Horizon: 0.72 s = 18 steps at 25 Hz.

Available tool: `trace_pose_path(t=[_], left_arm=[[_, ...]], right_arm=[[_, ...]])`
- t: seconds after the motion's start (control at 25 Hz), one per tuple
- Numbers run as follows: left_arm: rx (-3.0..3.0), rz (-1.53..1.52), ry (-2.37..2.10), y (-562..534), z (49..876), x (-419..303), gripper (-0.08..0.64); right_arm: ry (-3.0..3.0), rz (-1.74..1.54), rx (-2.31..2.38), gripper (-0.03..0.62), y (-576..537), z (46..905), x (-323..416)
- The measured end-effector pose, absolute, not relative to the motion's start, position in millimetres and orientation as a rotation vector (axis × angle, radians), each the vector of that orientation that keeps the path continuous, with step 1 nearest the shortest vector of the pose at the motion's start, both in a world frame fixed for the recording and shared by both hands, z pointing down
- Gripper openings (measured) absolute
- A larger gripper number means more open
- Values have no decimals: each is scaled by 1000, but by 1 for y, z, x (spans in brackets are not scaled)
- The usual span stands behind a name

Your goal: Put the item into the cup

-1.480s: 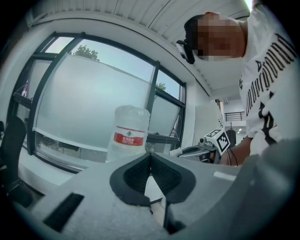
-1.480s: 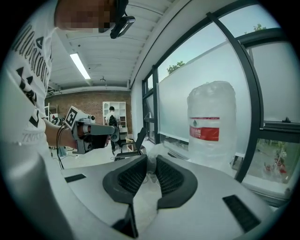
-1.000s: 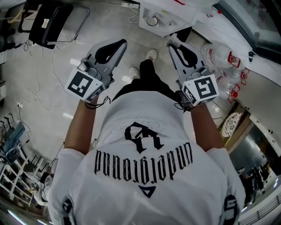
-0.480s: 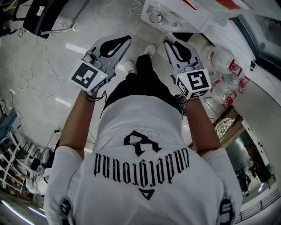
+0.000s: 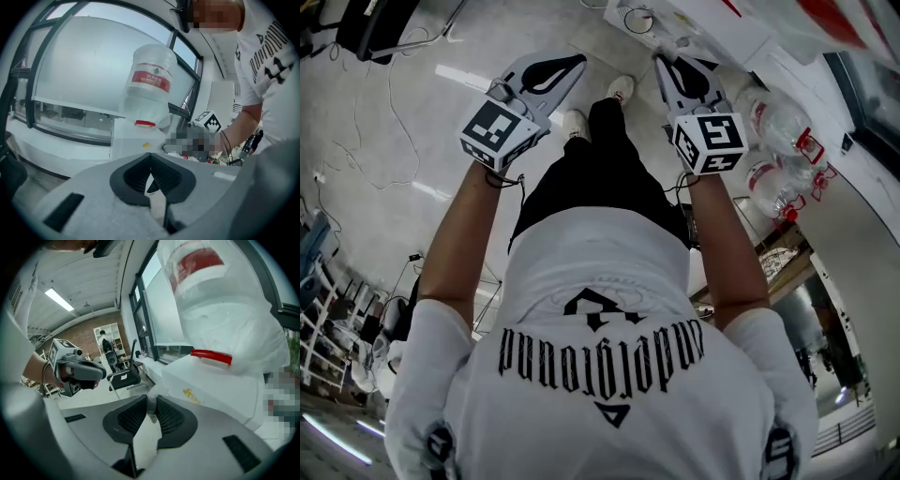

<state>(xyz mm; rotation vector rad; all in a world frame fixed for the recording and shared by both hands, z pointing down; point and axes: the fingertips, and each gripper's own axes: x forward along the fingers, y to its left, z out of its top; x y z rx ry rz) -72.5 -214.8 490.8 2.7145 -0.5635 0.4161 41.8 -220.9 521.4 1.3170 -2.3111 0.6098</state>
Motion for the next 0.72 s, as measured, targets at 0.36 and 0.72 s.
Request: trace_pose_path(t=[0.36,0.72], left_arm=[[2678,437,-500,-244,553,-55,15],[2656,475,-457,-265,604,-44,15]], right_arm=[[-2222,643,1262,67,-238,605,44],[-2166,707,1265,67,-258,673,46]])
